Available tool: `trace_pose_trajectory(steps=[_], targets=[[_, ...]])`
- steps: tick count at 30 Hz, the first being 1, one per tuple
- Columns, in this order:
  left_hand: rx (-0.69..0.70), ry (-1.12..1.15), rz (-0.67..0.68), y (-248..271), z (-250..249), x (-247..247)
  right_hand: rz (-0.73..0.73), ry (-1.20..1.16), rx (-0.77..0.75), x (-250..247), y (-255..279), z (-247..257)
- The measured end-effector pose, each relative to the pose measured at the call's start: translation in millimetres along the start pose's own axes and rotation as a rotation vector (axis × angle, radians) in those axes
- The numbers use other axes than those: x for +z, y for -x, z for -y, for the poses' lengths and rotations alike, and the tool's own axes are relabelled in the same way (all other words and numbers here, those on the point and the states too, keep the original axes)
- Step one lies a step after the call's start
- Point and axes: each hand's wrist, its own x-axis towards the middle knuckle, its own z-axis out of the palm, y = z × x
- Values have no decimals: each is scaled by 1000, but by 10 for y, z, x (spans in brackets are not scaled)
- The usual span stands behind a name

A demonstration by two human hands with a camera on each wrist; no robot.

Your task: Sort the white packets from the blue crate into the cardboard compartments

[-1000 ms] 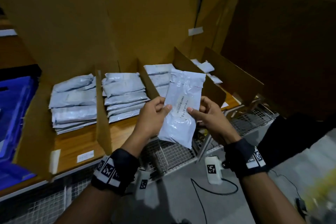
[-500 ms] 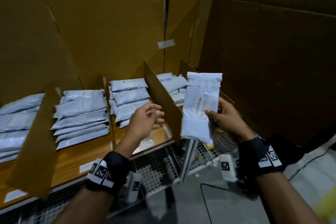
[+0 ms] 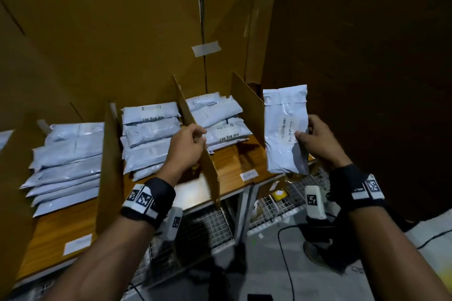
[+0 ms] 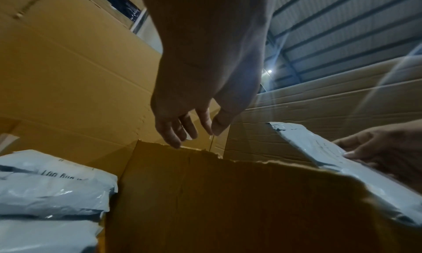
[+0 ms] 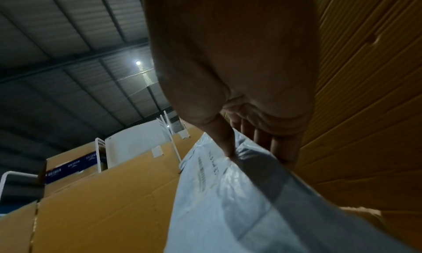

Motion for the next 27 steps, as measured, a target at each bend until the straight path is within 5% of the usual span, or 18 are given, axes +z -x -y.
trace_pose_trajectory(steps=[13, 27], targets=[[63, -451, -31, -1700, 281, 346, 250, 288, -145, 525, -1676, 569], [-88, -528, 7, -2156, 541, 363, 515, 695, -438, 2109, -3496, 1335]])
